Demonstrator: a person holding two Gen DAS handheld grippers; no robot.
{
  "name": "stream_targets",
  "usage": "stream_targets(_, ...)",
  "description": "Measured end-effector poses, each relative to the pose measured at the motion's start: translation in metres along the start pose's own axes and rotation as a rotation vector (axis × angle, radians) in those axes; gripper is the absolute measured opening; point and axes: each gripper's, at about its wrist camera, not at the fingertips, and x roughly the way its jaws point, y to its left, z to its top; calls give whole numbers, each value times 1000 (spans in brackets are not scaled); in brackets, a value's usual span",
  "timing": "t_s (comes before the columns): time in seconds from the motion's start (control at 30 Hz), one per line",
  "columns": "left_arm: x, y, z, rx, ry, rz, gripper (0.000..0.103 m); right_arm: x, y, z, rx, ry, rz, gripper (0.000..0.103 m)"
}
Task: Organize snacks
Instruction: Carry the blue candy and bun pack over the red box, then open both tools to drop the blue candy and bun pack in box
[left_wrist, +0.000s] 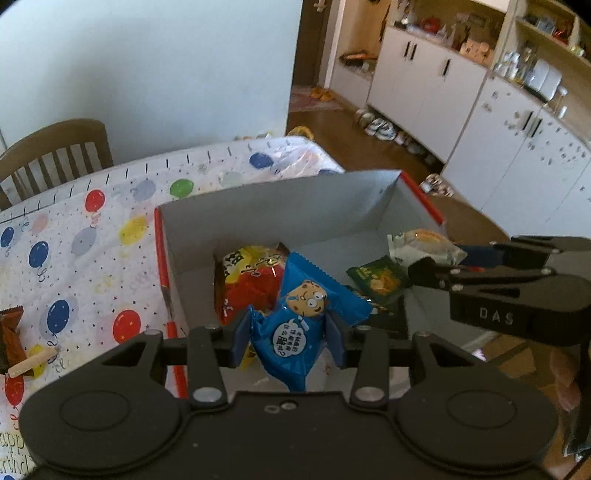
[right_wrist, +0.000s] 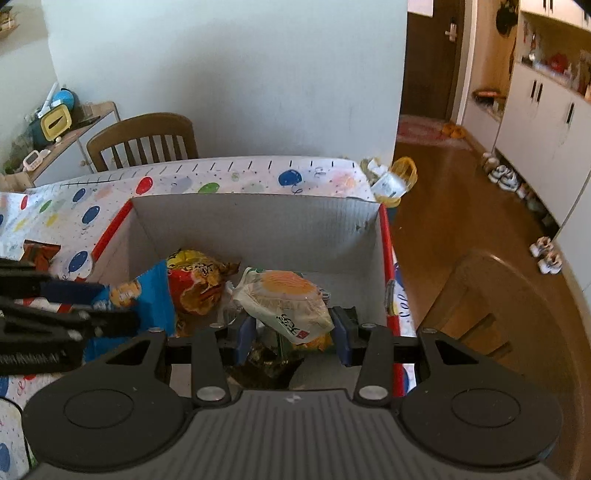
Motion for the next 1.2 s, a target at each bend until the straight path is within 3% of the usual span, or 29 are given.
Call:
stream_targets(0.4, 36, -6, -2, -1, 67, 56, 41, 36, 0, -5, -28, 72, 21, 44)
stream_targets(0.8, 52, -14, -2, 34, 107, 68, 45, 38, 5, -9, -95, 82, 43, 47)
stream_targets(0.9, 51, -13, -1, 23, 113, 74, 51, 34, 3, -8, -92, 66, 48, 57)
stream_targets(1.2, 41, -13, -1, 14, 93, 83, 65, 12, -3, -5, -70, 37, 63, 58)
